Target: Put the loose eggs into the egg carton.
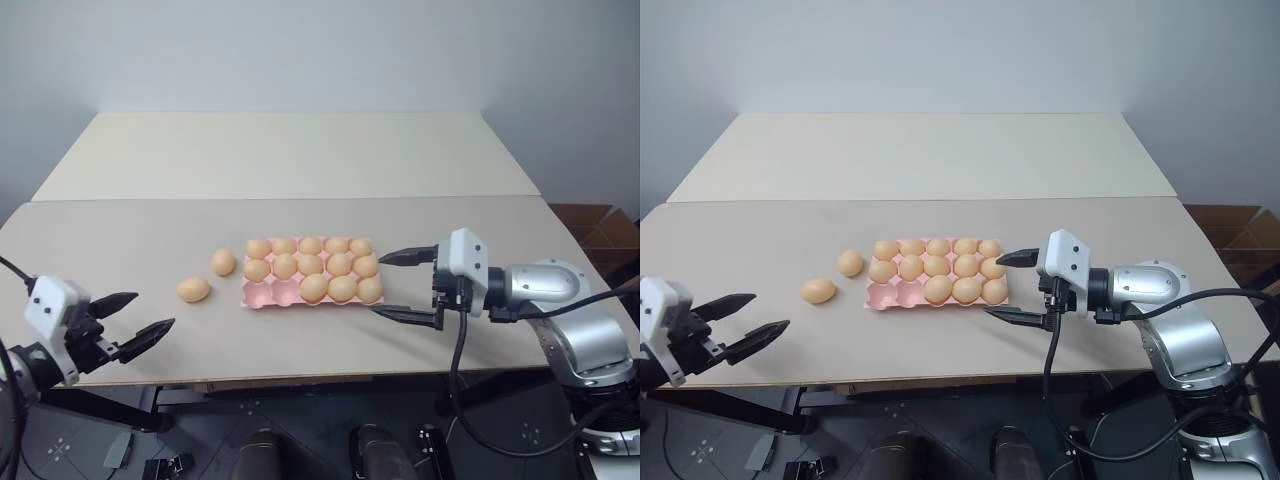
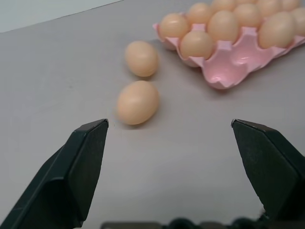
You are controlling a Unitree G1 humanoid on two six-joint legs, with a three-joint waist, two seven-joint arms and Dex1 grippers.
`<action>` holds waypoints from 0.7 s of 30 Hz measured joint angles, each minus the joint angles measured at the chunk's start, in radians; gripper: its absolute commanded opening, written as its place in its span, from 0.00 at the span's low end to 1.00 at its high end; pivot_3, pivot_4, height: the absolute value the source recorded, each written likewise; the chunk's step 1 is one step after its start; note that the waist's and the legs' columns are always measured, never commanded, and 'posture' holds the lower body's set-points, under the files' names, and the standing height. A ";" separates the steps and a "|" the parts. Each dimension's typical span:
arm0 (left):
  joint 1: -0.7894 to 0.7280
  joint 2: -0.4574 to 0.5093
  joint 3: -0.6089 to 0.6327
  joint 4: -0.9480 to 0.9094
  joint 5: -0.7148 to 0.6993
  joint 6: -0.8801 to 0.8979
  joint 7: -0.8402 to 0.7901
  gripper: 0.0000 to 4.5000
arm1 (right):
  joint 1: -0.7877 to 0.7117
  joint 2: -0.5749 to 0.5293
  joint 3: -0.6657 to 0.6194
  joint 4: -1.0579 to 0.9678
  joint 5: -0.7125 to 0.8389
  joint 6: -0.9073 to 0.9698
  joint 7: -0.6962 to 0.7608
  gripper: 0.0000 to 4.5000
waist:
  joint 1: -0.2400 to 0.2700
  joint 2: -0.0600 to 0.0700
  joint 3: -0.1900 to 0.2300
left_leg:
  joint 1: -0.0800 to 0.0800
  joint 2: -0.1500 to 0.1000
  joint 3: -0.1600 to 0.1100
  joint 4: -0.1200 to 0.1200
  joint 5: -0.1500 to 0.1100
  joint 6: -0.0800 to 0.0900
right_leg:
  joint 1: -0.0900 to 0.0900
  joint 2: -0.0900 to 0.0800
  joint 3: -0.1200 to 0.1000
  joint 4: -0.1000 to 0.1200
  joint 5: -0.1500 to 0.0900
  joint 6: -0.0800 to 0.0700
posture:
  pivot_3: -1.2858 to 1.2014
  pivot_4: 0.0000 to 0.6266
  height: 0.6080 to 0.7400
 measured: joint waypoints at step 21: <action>-0.527 -0.006 -0.522 0.483 0.260 -0.058 -0.008 0.59 | 0.020 -0.040 -0.035 -0.036 0.021 -0.011 -0.030 1.00 | 0.005 -0.001 0.000 | -0.003 0.000 0.001 0.000 0.000 0.000 | -0.001 0.000 -0.001 -0.001 0.006 0.003 | 0.52 0.24 1.00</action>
